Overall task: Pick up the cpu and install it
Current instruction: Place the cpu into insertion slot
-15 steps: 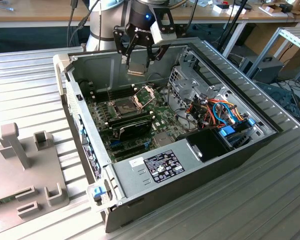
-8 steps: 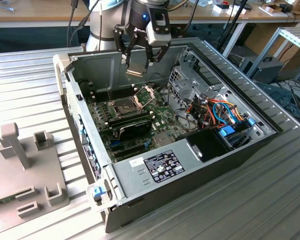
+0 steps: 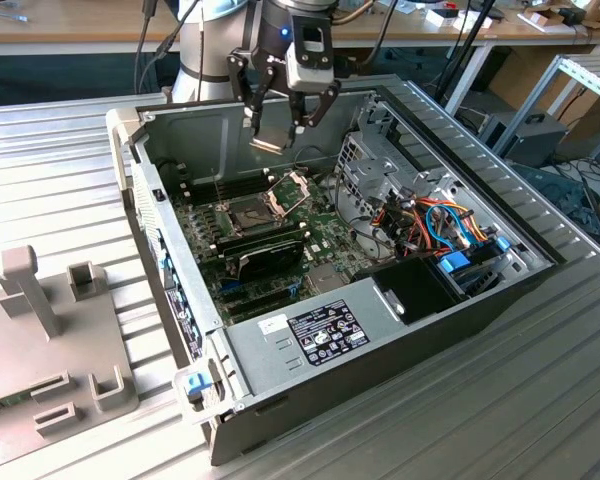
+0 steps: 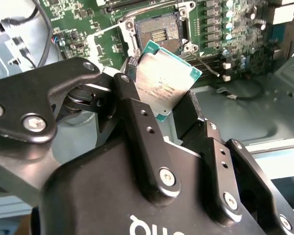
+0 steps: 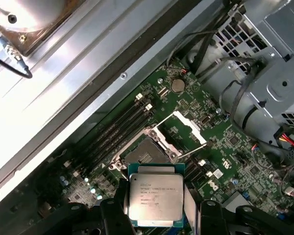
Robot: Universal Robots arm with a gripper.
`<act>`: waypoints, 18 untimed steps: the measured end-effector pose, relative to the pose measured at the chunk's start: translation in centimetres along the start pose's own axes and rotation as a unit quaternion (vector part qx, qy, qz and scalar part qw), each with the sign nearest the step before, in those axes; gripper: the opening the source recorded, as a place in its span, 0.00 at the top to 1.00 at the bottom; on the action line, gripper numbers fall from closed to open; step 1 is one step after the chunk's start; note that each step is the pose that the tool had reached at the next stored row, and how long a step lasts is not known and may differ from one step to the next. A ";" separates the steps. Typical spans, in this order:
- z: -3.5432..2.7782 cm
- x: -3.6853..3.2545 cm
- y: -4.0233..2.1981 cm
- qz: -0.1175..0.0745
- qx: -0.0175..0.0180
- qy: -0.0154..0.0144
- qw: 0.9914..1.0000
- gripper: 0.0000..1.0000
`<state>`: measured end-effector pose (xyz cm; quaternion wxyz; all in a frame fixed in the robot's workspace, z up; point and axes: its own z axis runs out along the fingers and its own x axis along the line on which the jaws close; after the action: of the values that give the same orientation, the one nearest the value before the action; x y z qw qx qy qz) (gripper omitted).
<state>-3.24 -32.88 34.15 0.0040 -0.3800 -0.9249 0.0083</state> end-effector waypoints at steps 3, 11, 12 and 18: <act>0.04 0.00 0.00 0.026 0.000 0.000 1.000 0.45; 0.17 0.00 0.00 0.122 0.000 0.002 0.993 0.45; 0.19 0.00 0.00 0.137 0.000 0.003 0.991 0.45; 0.32 0.00 0.01 0.224 0.000 0.004 0.975 0.45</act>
<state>-3.24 -32.88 33.83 0.0057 -0.5776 -0.8163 0.0071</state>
